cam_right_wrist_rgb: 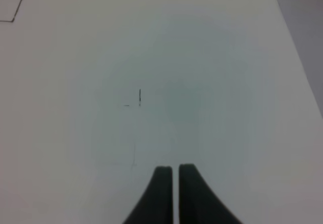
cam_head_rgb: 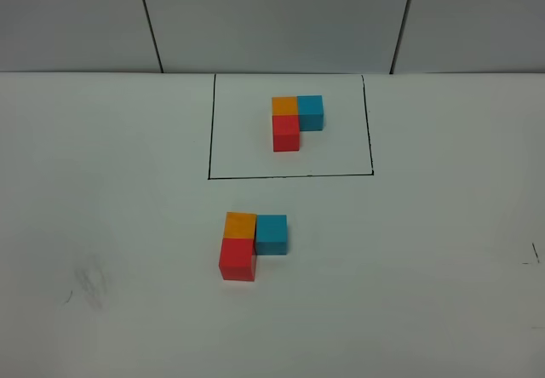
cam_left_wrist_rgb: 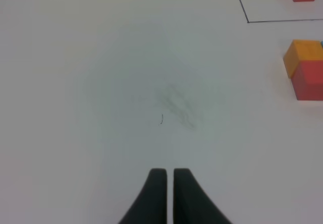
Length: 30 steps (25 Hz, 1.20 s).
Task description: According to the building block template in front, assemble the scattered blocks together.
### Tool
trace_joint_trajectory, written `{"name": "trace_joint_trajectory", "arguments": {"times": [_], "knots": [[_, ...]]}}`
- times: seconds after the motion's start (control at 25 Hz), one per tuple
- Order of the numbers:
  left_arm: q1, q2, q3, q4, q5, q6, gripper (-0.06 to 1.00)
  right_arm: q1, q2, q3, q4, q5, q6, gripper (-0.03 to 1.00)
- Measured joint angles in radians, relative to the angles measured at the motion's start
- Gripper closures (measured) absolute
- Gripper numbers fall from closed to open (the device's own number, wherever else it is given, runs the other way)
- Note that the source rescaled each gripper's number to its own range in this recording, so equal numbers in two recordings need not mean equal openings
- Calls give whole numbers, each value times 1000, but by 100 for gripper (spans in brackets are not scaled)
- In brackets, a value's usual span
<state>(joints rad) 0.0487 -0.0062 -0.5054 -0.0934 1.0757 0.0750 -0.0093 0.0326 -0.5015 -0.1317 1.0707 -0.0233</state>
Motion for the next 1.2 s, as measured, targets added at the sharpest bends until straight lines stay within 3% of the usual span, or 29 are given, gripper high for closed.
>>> {"name": "trace_joint_trajectory", "arguments": {"times": [0.24, 1.2], "knots": [[0, 0, 0, 0, 0, 0, 94, 42, 0, 0, 0, 0, 0, 97], [0, 0, 0, 0, 0, -1, 94, 42, 0, 0, 0, 0, 0, 97]]}}
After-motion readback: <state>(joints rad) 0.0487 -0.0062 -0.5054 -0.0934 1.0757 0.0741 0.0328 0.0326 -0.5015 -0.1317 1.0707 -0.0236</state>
